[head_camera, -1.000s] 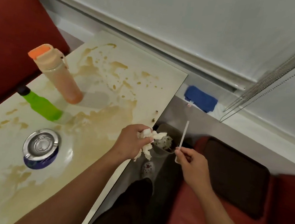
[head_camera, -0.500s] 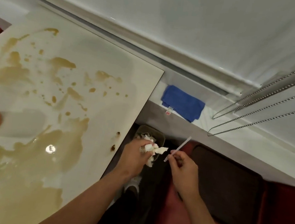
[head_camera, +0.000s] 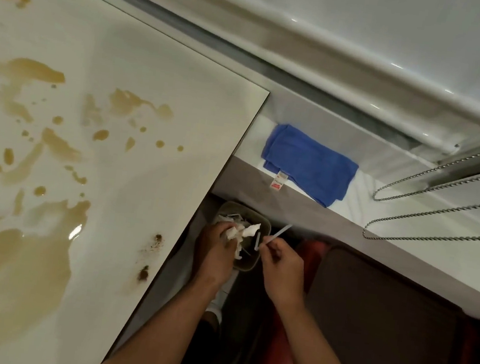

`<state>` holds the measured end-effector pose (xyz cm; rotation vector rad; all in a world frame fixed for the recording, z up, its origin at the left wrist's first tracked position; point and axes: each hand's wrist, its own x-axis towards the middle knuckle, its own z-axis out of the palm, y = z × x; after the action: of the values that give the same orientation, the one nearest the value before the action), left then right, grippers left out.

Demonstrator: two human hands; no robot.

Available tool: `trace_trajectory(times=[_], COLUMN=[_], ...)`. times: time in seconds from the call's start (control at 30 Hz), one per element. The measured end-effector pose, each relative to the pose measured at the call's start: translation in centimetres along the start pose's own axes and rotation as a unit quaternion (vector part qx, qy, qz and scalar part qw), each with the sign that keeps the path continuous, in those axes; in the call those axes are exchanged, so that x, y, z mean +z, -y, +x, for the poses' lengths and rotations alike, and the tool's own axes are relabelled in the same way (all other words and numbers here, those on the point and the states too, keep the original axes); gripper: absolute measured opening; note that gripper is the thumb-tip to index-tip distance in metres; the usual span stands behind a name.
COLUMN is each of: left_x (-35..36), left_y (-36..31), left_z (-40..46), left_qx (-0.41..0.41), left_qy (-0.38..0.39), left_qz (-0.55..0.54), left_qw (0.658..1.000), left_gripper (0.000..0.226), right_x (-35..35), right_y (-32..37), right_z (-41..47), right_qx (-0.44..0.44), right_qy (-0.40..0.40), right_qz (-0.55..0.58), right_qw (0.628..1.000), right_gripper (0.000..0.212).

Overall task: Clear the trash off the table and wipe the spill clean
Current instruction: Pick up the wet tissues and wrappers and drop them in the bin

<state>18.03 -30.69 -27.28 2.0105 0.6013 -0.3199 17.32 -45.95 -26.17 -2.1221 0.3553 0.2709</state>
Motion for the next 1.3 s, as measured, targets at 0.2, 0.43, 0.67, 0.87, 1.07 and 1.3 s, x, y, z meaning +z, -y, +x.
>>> trace_trajectory(times=[0.2,0.43,0.67,0.87,1.07,1.3], left_x=[1.1,2.1,3.3,3.4,1.9,-3.2], left_y=[0.9,0.8,-0.6,-0.1,-0.9,-3.8], left_z=[1.6,2.0,2.7,2.1,-0.6,-5.6], left_qx=[-0.016,-0.015,0.026,0.030,0.048,0.117], left_qy=[-0.014,-0.004,0.048,0.063,0.079,0.081], left_qz=[-0.008,-0.005,0.019,0.048,0.034,0.014], left_qw=[1.000,1.000,0.998,0.996,0.995,0.990], left_gripper=[0.033,0.032,0.033,0.041,0.041,0.039], right_x=[1.3,-0.6,-2.3,-2.8,-3.8,-5.9], right_y=[-2.2,-3.1,-3.2,-2.8,0.2,6.5], right_z=[2.4,1.2,-0.8,-1.2,-2.3,-6.5], right_qx=[0.042,0.029,0.019,0.003,-0.017,-0.073], right_qy=[0.065,0.065,0.054,0.032,0.012,-0.028], right_qz=[-0.072,-0.071,-0.052,-0.049,-0.031,-0.027], right_qw=[0.994,0.995,0.997,0.998,0.999,0.997], right_gripper=[0.046,0.038,0.028,0.025,0.023,0.021])
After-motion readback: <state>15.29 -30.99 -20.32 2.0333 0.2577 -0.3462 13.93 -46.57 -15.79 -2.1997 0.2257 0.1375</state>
